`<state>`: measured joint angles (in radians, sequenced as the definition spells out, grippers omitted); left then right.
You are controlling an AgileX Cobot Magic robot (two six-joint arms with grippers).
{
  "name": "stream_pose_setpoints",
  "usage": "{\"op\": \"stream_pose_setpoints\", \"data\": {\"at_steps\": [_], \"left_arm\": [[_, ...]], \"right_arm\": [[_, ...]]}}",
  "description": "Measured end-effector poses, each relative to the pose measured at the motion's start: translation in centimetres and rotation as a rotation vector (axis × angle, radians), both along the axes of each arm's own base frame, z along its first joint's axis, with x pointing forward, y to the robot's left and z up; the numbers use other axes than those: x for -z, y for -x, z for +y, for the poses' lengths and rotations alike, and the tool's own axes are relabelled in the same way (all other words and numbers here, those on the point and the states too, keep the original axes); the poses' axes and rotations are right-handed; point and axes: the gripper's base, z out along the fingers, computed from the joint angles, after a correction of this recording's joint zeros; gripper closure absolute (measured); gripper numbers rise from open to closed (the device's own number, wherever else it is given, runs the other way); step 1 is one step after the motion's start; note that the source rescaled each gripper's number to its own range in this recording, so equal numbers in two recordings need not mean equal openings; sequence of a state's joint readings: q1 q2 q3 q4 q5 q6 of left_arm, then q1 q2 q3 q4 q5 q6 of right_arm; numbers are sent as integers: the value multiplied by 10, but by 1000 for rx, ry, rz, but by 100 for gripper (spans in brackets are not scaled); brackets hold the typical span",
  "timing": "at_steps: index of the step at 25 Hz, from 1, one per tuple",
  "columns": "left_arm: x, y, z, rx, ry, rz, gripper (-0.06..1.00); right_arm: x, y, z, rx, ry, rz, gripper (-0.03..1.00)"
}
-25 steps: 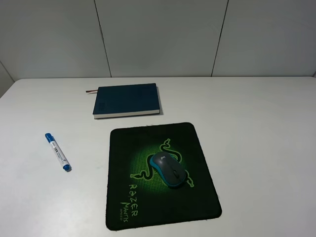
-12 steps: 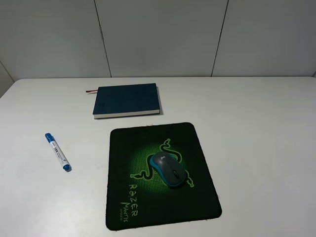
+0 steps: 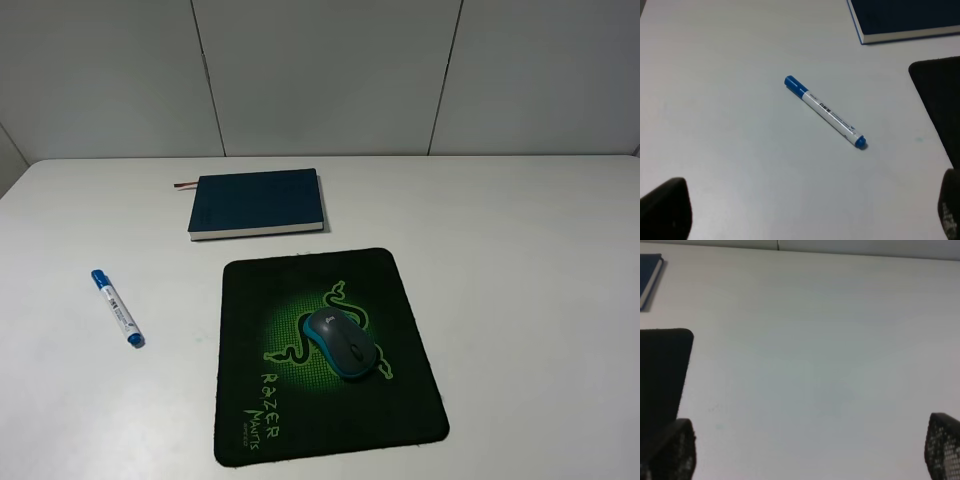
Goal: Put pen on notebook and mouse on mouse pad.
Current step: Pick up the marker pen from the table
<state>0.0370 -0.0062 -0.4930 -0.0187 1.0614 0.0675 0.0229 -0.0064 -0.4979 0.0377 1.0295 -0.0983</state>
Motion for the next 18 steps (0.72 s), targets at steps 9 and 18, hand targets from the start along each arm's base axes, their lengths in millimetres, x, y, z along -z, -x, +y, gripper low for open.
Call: {"op": "stream_pose_setpoints", "data": {"at_steps": [9,18], "left_arm": [[0,0,0,0,0,0,-4],[0,0,0,0,0,0,-4]], "right_arm": [[0,0,0,8,-19,1,-3],[0,0,0,9,-21,1,-3]]}}
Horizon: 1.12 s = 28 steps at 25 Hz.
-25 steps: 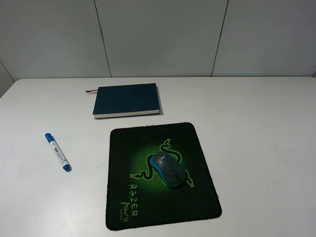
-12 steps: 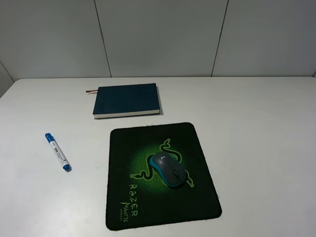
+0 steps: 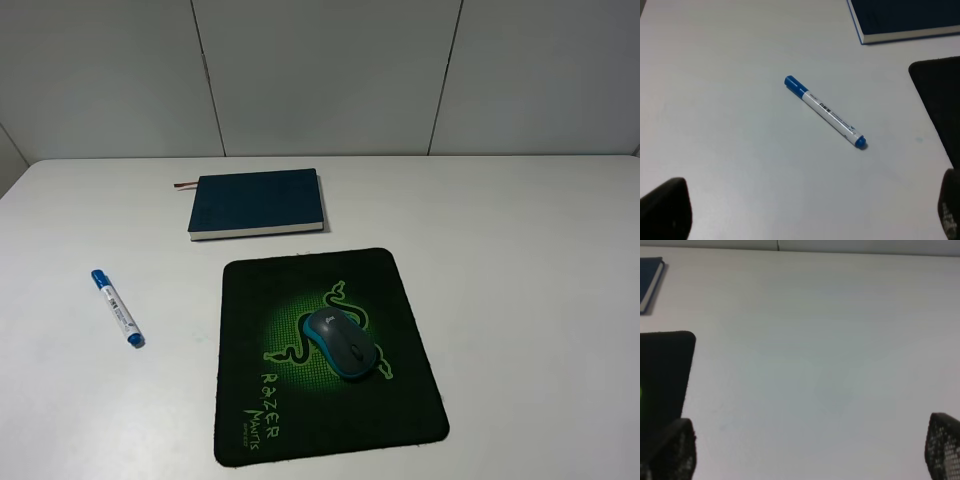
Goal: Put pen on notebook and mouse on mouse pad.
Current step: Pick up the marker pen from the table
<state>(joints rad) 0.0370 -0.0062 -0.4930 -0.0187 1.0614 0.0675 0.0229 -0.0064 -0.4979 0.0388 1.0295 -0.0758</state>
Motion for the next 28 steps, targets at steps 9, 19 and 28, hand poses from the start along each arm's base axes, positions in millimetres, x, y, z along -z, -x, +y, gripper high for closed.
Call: {"op": "stream_pose_setpoints", "data": {"at_steps": [9,19,28], "left_arm": [[0,0,2,-23,-9,1,-4],[-4,1,5,-51,-14,54,-4],[-32,-32,6,-50,-10,231,-4]], "right_arm": [[0,0,0,0,0,0,-3],[0,0,0,0,0,0,-3],[0,0,0,0,0,0,-3]]}}
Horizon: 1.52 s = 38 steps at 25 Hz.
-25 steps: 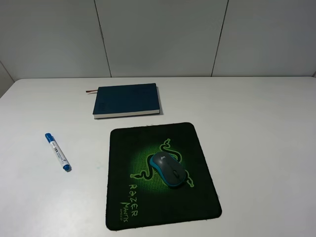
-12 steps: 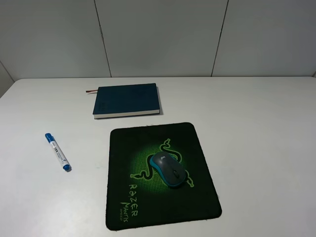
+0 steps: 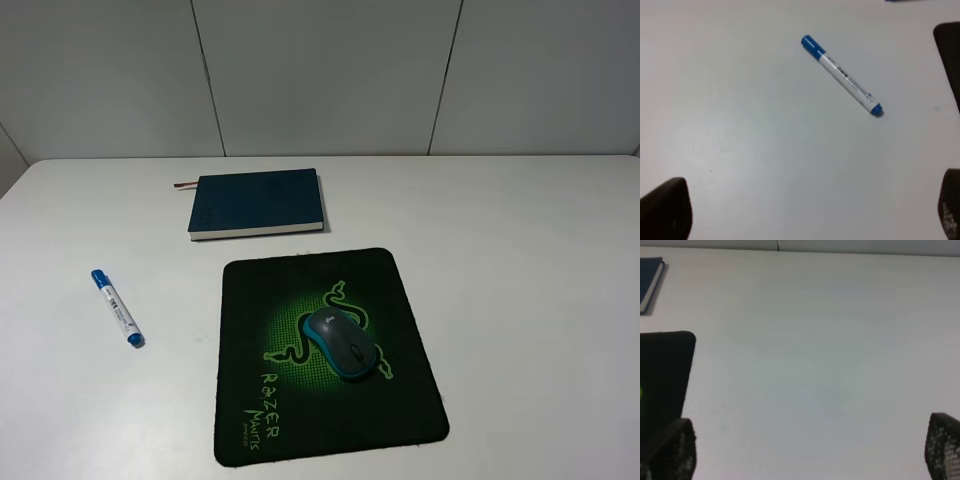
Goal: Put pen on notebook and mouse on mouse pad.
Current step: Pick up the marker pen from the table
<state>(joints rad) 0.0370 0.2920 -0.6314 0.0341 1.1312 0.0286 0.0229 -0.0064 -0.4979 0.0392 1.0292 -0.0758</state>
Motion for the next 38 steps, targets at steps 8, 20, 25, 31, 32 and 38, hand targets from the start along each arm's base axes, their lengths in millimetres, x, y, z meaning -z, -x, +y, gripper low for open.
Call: {"op": "stream_pose_setpoints", "data": {"at_steps": [8,20,25,31,32,38], "left_arm": [[-12,-38,1,-59,62,119,-5],[4,-90,1,-180,153,280,-5],[21,-124,1,-193,181,342,-5],[52,-166,-2,-236,249,419,-5],[57,-172,-2,-244,258,430,-5],[87,-198,-2,-299,287,481,-5]], "right_arm": [[0,0,0,0,0,-1,-3],[0,0,0,0,0,-1,-3],[0,0,0,0,0,-1,-3],[0,0,0,0,-1,-1,-3],[0,0,0,0,-1,-1,-3],[0,0,0,0,-1,-1,-3]]}}
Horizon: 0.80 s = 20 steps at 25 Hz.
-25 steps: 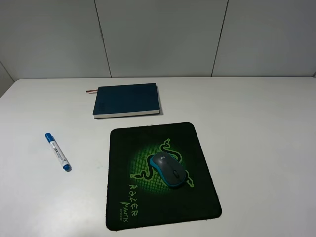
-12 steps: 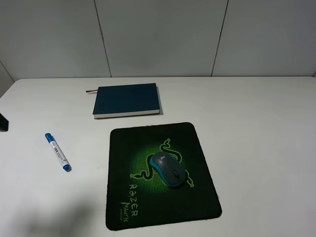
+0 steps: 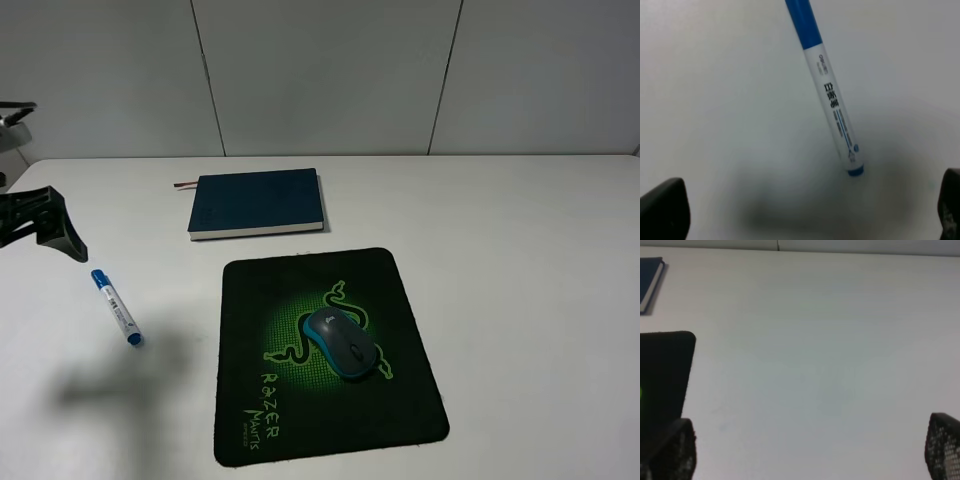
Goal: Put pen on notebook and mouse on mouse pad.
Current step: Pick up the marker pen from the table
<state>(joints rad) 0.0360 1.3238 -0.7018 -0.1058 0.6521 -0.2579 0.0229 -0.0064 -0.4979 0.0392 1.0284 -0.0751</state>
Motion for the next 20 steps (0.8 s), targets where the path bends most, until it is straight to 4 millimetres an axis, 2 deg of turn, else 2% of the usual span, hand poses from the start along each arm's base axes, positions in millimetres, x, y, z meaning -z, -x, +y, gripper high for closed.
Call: {"op": "stream_pose_setpoints", "data": {"at_steps": [7,20], "left_arm": [[29,-19,-1,-75,12,44,-5],[74,-40,-30,-161,32,78,-5]], "right_arm": [[0,0,0,0,0,0,-3],[0,0,0,0,0,0,-3]]}}
